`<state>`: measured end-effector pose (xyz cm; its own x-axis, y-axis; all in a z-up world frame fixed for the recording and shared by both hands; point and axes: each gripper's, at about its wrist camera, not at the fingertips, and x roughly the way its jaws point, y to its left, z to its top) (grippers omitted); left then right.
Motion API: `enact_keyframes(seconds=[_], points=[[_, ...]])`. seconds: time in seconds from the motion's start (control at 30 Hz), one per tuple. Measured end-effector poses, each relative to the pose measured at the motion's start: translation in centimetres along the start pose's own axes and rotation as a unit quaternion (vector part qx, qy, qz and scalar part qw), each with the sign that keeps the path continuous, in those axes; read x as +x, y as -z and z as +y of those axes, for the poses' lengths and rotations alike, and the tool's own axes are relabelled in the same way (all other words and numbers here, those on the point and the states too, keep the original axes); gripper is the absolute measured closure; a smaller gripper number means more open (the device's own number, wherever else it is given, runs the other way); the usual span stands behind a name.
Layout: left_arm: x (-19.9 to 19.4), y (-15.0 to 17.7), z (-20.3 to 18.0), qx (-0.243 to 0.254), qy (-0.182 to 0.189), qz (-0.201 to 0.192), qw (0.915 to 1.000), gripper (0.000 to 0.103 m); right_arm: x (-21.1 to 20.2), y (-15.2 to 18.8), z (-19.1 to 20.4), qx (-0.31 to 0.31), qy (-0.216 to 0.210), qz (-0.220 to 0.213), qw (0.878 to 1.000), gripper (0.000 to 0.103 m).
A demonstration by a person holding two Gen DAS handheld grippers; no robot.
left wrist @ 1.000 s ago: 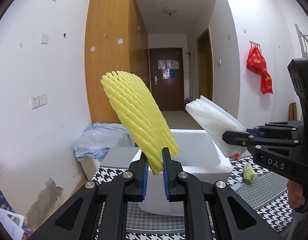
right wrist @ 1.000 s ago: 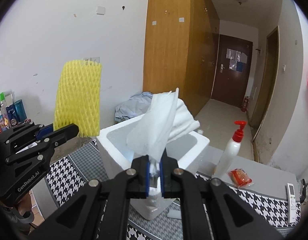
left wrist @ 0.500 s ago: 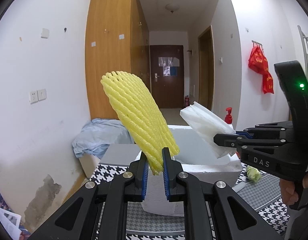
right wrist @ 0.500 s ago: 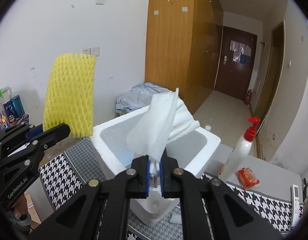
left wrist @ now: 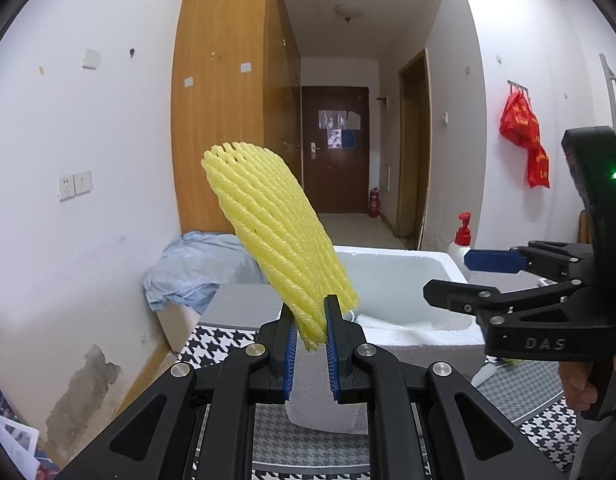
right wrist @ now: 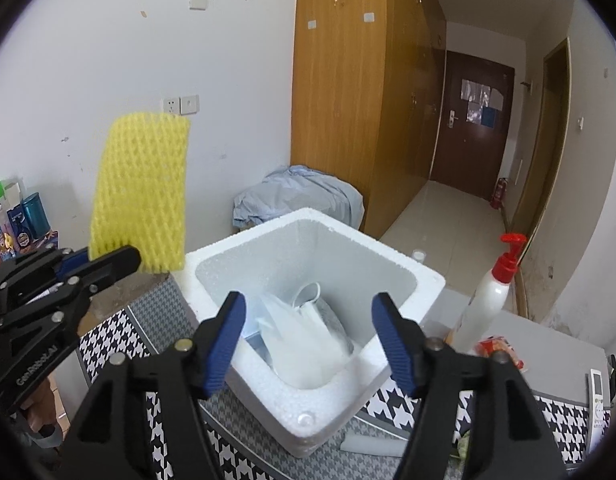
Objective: Organize soft objects
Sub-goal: 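Open the right gripper to drop the white cloth into the box, then lower the yellow net into the foam box and open the left gripper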
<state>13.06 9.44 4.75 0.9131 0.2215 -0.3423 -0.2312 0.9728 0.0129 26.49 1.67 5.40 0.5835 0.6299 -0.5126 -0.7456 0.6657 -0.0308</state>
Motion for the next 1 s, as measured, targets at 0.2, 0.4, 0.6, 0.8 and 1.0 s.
enact_keyframes(seconds=[0.2, 0.4, 0.6, 0.8, 1.0], points=[[0.0, -0.1, -0.2, 0.002, 0.005, 0.000, 1.0000, 0.089, -0.9, 0.2, -0.2, 0.002, 0.002, -0.006, 1.000, 0.026], [0.3, -0.3, -0.4, 0.006, 0.014, 0.001, 0.9999, 0.089, -2.2, 0.4, -0.2, -0.001, 0.003, -0.015, 1.000, 0.023], [0.5, -0.7, -1.0, 0.011, 0.025, -0.001, 0.9996, 0.089, -3.4, 0.9, -1.1, 0.009, 0.014, -0.021, 1.000, 0.013], [1.0, -0.9, -1.6, 0.015, 0.034, 0.003, 0.9993, 0.089, -4.2, 1.2, -1.4, 0.015, 0.022, -0.026, 0.999, 0.006], [1.3, -1.3, -2.4, 0.020, 0.043, 0.006, 0.9988, 0.089, -5.1, 1.7, -2.3, 0.030, 0.031, -0.030, 0.999, 0.006]])
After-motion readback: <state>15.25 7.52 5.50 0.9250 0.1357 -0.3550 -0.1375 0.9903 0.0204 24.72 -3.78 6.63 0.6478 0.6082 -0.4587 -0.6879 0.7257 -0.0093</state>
